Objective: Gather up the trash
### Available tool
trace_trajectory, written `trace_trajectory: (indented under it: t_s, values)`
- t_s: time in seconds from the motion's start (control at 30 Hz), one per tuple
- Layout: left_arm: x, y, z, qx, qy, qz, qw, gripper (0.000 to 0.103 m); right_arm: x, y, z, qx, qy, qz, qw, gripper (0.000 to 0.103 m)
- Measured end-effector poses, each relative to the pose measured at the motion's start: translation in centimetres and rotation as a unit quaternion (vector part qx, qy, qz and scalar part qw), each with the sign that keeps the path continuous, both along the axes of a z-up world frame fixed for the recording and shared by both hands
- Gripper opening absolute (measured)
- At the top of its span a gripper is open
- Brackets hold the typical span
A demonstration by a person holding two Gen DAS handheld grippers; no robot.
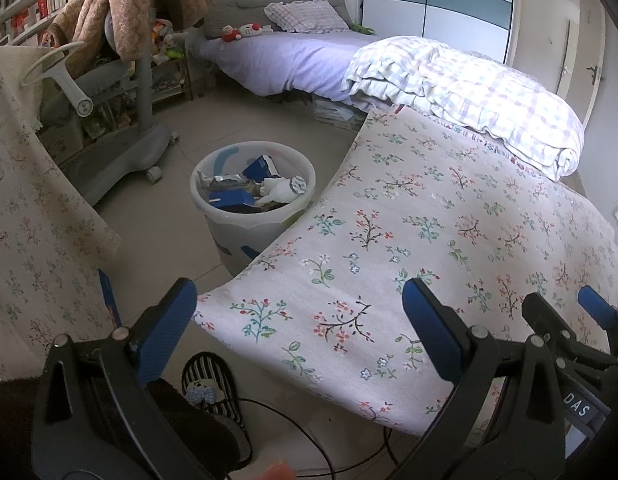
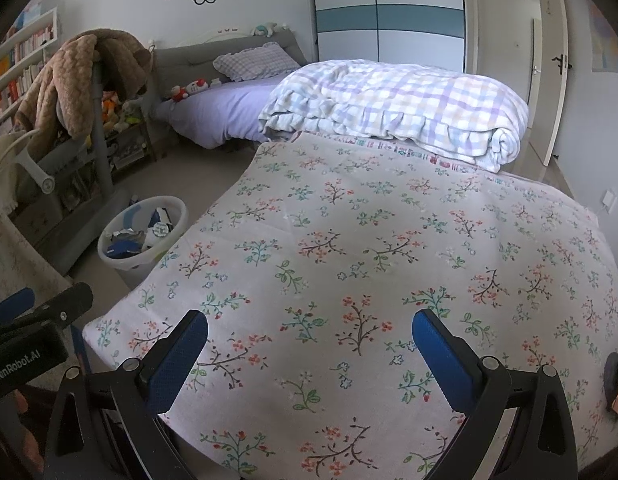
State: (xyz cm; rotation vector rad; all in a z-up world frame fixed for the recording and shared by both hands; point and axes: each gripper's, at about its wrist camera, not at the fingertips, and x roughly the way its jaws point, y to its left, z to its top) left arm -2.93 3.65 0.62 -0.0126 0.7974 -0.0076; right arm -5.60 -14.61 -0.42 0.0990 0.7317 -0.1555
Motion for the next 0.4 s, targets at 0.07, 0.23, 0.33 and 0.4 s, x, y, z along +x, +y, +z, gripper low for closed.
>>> trace_trajectory:
  t_s: [0.07,0.23,0.33,0.4]
  values:
    - [0.09,0.26,0.13,-0.002,-0.001,0.004,1.0,0.102,-0.02,-0.05,0.08,0.001,0.0,0.001,1.0,0.103]
    - [0.33,0.72,0.16,0.001,-0.002,0.014,0.9999,0.102,-0.24,0.1,0.43,0.0,-0.005,0.004,1.0,0.103]
    - [0.42,0.4,0.01,0.001,0.004,0.004,1.0,0.102,-0.41,0.11,0.66,0.004,-0.008,0.005,1.0,0.103]
    - [0.54,0.06,-0.2,-0.004,0.014,-0.01,0.9998,0.102,-0.54,0.07,0.75,0.008,-0.01,0.006,1.0,0.103]
